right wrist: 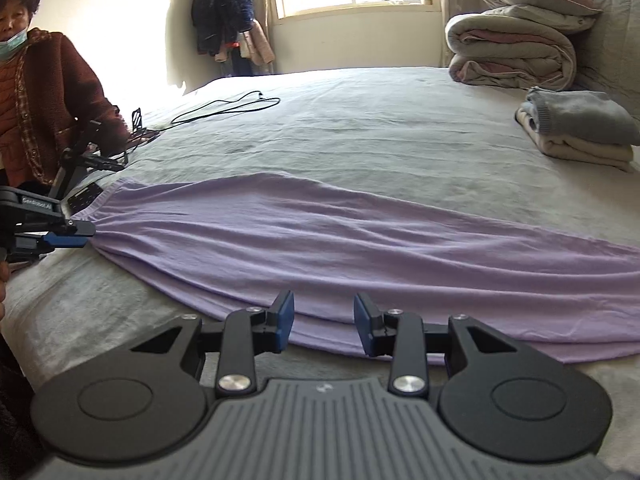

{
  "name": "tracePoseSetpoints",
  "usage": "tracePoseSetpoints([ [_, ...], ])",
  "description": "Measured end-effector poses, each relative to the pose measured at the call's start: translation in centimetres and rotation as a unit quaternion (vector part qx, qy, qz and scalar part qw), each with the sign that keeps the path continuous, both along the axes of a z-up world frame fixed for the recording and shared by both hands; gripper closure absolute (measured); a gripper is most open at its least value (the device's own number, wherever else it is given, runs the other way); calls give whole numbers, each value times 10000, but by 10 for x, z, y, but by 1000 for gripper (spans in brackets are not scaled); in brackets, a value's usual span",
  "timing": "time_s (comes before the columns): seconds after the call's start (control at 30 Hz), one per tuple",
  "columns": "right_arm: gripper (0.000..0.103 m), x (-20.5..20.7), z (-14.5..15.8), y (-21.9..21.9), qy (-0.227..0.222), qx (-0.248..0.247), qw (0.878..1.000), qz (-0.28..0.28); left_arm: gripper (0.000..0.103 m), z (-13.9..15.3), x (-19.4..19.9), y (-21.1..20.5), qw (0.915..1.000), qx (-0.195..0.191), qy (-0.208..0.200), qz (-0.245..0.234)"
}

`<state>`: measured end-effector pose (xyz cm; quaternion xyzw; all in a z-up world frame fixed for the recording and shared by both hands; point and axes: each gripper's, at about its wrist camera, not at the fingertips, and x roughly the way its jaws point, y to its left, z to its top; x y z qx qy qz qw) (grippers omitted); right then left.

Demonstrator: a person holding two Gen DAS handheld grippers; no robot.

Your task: Fold clothes

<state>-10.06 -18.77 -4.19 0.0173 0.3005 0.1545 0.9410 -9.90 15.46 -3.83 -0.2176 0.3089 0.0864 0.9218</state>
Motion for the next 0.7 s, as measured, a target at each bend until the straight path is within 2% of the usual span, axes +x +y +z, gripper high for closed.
tracePoseSetpoints([
  [0.1,65,-3,-3,-28,3,-58,9996,-260,77,4,-4,-19,9985,461,-48,-274],
  [0.2,65,-5,-6,-48,29,-132,9991,-411,73,7,-6,-40,9949,679,-113,-738],
  [0.33,65,-4,-10,-68,37,-213,9986,-475,72,5,-3,-87,9804,989,-237,-1685],
  [0.4,65,-4,-12,-78,39,-251,9985,-495,72,4,-1,-111,9692,1142,-300,-2162],
  [0.5,65,-3,-13,-90,-6,-347,9983,-468,72,2,2,-148,9475,1365,-393,-2866],
  [0.7,65,1,-12,-108,-132,-627,9976,-245,72,-3,7,-217,8900,1776,-554,-4163],
])
